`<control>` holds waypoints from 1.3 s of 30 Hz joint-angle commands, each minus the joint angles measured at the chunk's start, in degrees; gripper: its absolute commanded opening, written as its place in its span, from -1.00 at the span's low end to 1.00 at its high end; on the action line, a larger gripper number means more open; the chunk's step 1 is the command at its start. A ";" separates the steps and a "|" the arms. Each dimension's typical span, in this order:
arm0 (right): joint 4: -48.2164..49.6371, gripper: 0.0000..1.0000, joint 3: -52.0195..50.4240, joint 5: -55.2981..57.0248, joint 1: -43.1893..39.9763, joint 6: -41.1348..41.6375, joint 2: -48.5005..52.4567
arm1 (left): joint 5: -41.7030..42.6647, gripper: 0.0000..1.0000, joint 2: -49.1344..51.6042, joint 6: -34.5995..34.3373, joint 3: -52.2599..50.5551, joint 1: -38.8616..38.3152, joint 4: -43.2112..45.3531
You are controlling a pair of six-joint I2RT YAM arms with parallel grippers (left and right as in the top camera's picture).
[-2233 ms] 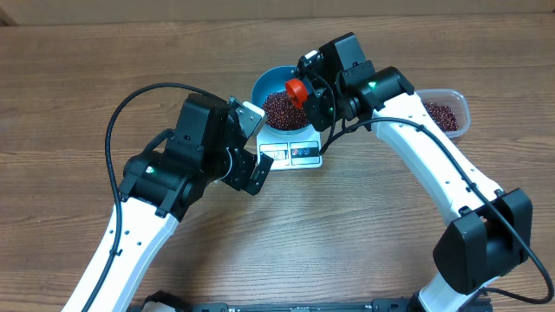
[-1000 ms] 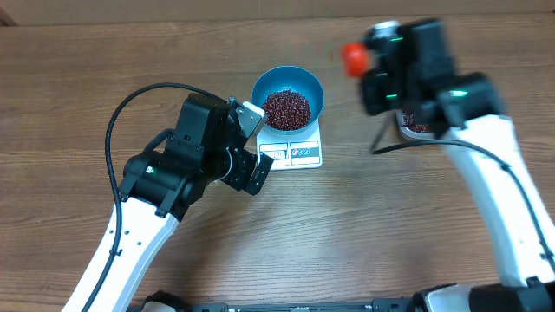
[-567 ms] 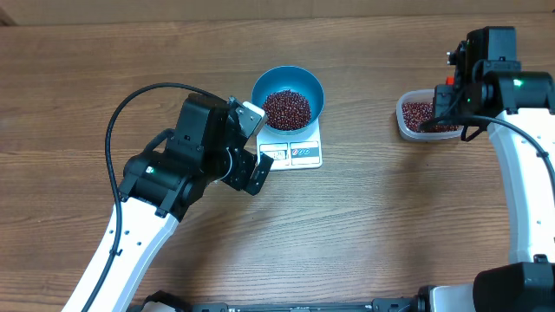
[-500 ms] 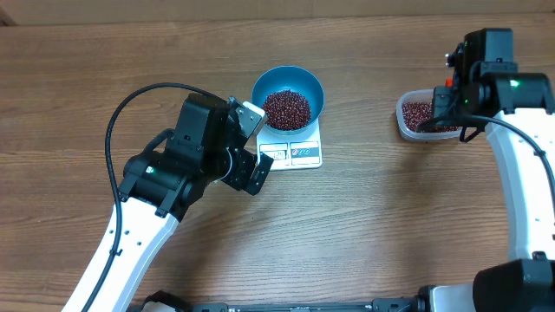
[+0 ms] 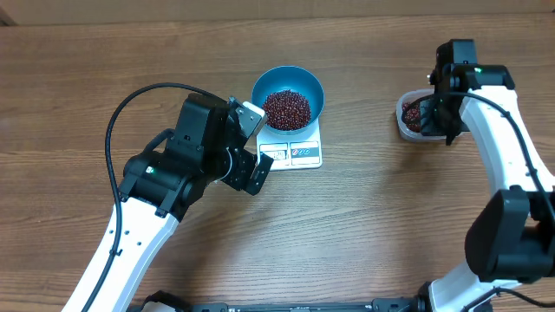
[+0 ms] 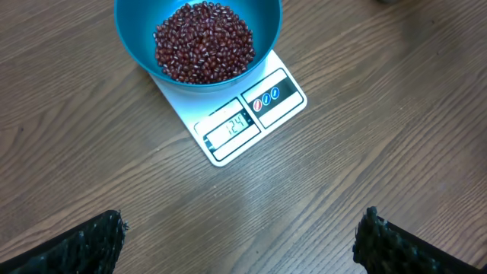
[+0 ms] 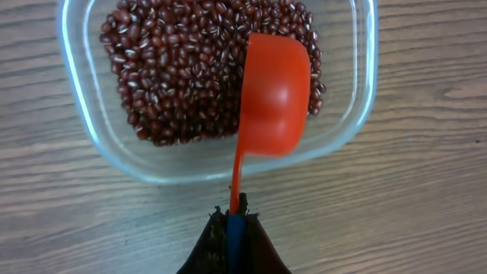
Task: Scoop item into bowl and weigh 150g on scale
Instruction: 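Dip the scoop into the beans again with the right gripper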
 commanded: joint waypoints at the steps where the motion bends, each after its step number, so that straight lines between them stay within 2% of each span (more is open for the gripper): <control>1: 1.09 -0.93 -0.13 1.86 0.00 0.63 0.92 | 0.87 0.99 -0.11 1.07 -0.31 0.26 -0.11; 7: 1.20 -0.93 -0.13 10.54 0.00 4.09 1.38 | 0.87 0.99 -0.11 1.07 -0.33 0.26 -0.11; 26: 3.30 -0.93 -1.09 10.25 -0.07 3.39 3.06 | 0.87 0.99 -0.11 1.07 -0.31 0.26 -0.13; 39: 2.91 -0.93 -1.09 2.84 -0.07 -0.59 3.06 | 0.87 0.98 -0.11 1.07 -0.31 0.26 -0.13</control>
